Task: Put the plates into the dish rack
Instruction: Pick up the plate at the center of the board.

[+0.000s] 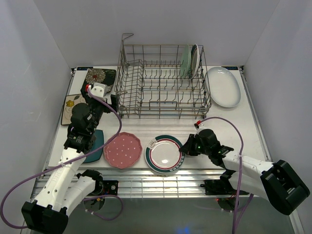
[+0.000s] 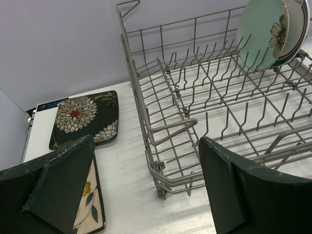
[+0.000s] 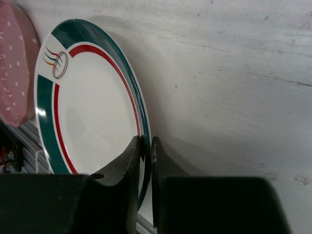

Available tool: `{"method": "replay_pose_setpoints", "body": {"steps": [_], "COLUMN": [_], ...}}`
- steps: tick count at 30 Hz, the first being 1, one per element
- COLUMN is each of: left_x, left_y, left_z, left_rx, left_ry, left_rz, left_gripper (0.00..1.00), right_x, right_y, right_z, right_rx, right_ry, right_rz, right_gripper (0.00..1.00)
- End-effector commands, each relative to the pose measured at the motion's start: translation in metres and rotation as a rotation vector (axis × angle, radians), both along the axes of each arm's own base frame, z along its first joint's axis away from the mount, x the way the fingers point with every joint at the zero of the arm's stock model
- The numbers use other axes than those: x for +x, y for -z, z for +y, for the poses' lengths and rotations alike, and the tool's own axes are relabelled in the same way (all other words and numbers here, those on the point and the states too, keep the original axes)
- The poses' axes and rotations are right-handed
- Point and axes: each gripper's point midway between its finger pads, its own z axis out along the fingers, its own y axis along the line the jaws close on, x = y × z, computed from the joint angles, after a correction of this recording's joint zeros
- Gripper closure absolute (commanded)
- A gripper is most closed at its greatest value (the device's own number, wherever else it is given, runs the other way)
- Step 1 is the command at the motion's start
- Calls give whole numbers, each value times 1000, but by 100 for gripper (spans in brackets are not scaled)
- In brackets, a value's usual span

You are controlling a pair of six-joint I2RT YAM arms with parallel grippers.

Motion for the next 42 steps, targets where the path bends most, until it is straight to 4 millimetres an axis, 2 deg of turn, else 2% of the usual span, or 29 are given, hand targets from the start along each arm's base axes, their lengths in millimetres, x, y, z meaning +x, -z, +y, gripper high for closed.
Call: {"method": "replay_pose_setpoints", "body": {"steps": [1,6,15,23,31,42], "left_x": [-4,-4,-4,-8,-6,-9], "left_y": [-5,-5,-6,-10,-6,-12], "left_z": [-3,-2,-2,-1,-2,-4], "left_rx": [-13,-12,-11,-15,-14,-17], "left_ry": [15,14,11,12,17,28], "left_rz": [-13,-11,-19,-30,-13,-23], "left_gripper": [2,2,2,2,2,2], "right_x": [1,1,10,19,27,32], "right_y": [1,-8,-43,-93,-133,-185], "right_z": [-2,-5,-6,1,1,-4], "right_rx": [-18,-22,-8,18,11,40], "right_ry": [3,9,4,-35,-43,-9], "right_rz": [-8,-28,-125,-224,-301,-394], "right_gripper": [91,92,92,92,92,92]}}
